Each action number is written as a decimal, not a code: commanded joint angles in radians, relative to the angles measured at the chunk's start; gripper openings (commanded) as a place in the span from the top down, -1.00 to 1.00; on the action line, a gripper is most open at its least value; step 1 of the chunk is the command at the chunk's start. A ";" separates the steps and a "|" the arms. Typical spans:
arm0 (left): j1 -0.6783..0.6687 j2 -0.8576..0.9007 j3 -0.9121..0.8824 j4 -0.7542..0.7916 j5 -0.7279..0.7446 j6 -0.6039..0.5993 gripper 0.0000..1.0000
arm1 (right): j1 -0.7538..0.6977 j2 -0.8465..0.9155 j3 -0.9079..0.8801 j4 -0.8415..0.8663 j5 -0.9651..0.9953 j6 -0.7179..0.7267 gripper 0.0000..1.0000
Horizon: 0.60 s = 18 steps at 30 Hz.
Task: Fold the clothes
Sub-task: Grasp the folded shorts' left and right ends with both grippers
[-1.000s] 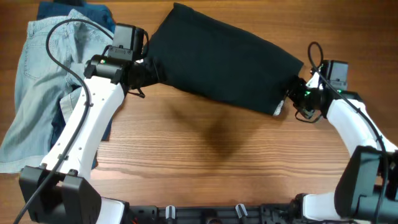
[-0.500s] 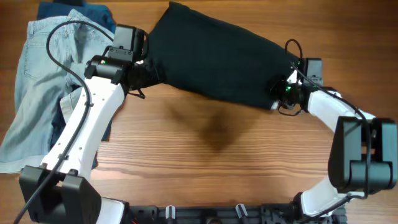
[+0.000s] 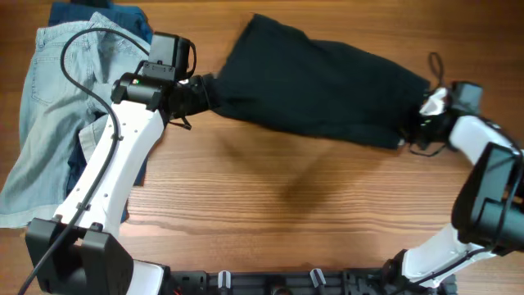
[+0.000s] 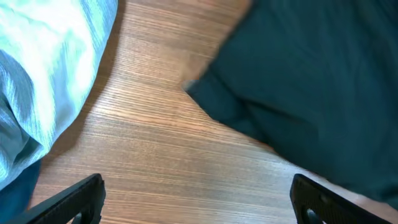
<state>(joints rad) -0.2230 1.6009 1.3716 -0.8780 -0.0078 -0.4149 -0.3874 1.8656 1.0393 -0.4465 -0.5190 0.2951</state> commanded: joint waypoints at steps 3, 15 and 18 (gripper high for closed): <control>-0.010 0.016 -0.012 0.053 0.023 -0.019 -0.86 | -0.031 0.015 0.241 -0.309 -0.029 -0.410 0.91; -0.029 0.328 -0.012 0.628 0.153 0.029 -0.78 | 0.154 0.016 0.291 -0.389 0.130 -0.447 0.91; -0.032 0.381 -0.012 0.837 0.264 0.030 -0.01 | 0.154 0.016 0.291 -0.396 0.130 -0.422 0.91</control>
<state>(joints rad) -0.2501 1.9385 1.3563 -0.1608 0.1131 -0.4095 -0.2356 1.8702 1.3140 -0.8360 -0.3977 -0.1547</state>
